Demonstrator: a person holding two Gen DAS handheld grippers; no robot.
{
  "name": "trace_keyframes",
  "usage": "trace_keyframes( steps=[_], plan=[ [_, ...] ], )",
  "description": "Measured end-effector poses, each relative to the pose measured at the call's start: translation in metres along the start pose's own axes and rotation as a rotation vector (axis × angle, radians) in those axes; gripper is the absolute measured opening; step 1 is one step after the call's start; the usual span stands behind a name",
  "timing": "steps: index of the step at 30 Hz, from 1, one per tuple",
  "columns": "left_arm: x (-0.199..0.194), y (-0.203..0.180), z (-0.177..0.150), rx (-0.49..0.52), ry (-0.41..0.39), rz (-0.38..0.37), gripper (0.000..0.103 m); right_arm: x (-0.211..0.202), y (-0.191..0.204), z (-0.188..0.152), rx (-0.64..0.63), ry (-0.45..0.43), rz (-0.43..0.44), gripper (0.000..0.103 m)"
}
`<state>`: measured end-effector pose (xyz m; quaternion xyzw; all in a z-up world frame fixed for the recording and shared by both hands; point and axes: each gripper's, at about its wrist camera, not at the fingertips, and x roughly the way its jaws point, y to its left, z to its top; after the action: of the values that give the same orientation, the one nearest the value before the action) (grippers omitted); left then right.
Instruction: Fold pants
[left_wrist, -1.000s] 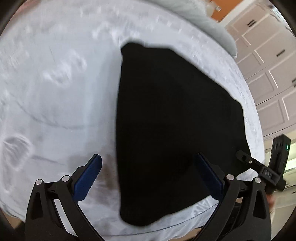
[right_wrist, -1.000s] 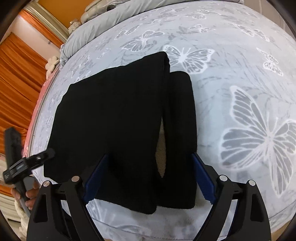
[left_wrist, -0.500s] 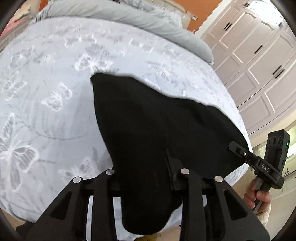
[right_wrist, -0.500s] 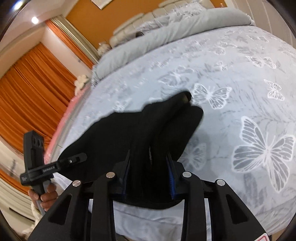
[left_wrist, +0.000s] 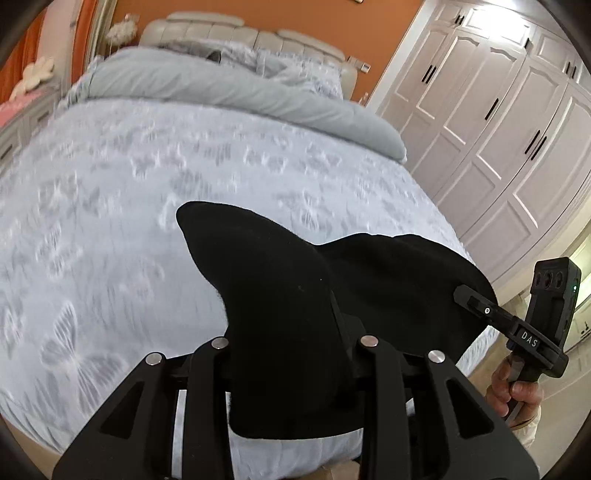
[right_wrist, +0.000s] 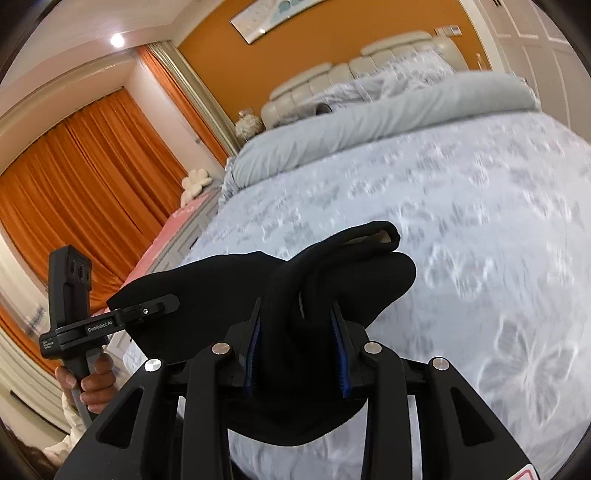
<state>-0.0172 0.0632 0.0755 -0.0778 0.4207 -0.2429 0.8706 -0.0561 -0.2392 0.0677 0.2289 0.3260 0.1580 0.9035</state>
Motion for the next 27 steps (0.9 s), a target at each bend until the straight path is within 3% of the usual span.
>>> trace_keyframes(
  steps=[14,20,27],
  plan=[
    [0.027,-0.008,0.152,0.099,-0.202,0.089,0.03,0.058,0.007,0.157,-0.085,-0.171,-0.023,0.03],
    [0.084,0.006,0.202,0.142,-0.291,0.142,0.03,0.108,-0.023,0.199,-0.08,-0.227,-0.036,0.03],
    [0.184,0.041,0.22,0.17,-0.299,0.184,0.031,0.193,-0.089,0.208,-0.045,-0.233,-0.058,0.03]
  ],
)
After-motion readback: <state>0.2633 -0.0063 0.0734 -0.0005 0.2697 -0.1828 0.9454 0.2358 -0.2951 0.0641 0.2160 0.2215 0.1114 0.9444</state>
